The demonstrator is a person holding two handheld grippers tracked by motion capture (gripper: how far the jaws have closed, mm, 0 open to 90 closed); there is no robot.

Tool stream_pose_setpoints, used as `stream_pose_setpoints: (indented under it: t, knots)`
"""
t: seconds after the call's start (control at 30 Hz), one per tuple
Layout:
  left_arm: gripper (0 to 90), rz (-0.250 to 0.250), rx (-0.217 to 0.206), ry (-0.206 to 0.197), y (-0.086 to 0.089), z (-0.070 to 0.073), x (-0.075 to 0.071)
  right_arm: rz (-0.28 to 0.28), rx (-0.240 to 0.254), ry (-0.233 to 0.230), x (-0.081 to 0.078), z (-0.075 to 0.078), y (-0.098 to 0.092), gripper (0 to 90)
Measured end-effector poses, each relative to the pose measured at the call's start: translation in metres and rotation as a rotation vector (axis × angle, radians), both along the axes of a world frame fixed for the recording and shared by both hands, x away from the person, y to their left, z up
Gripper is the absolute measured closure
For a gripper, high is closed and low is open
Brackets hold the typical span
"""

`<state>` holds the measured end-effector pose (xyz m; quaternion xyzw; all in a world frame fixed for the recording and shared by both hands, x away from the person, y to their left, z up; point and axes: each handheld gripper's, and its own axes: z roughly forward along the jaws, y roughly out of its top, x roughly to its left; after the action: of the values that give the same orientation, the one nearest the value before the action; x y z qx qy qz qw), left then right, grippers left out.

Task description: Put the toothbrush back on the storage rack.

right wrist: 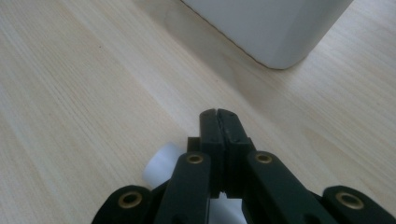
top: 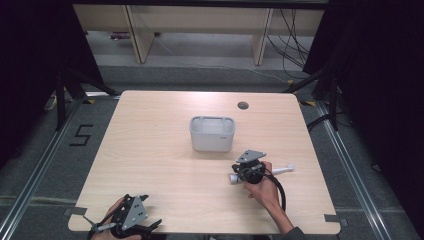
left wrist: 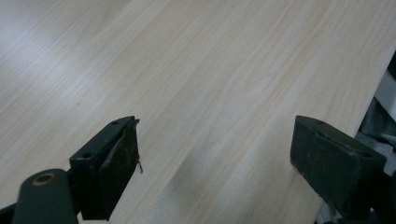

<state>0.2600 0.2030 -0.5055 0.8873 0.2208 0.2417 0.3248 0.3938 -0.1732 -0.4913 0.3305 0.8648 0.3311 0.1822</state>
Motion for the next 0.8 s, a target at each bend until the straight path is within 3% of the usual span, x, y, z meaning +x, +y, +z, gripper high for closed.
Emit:
stream_pose_setpoints:
  t: [0.2,0.3,0.37,0.4,0.43,0.57,0.73,0.8]
  knots:
    - [15.0,0.002,-0.012,0.004,0.0,0.0,0.0,0.005,-0.004,0.025,-0.002,-0.001,0.0,90.0]
    - [15.0,0.001,-0.001,0.003,0.0,0.0,0.0,0.015,0.0,0.005,-0.003,-0.002,0.0,90.0]
    - [15.1,0.002,-0.013,0.005,0.0,0.0,0.0,0.016,-0.007,0.036,-0.004,-0.001,-0.001,90.0]
    - [15.0,0.002,-0.013,0.004,0.0,0.0,0.0,0.022,-0.001,0.012,-0.004,-0.003,-0.001,90.0]
    - [15.0,0.002,-0.013,0.004,0.0,0.0,0.0,0.008,-0.005,0.043,-0.006,-0.002,-0.001,90.0]
    - [15.0,0.001,-0.013,0.005,0.0,0.0,0.0,0.023,-0.009,0.025,-0.007,-0.003,-0.002,90.0]
    - [15.0,0.002,-0.013,0.006,0.0,0.0,0.0,0.018,-0.018,0.056,-0.012,-0.001,-0.005,89.9]
    - [15.1,0.004,-0.018,0.005,0.0,0.0,0.0,0.046,-0.023,0.028,-0.011,-0.003,-0.006,89.8]
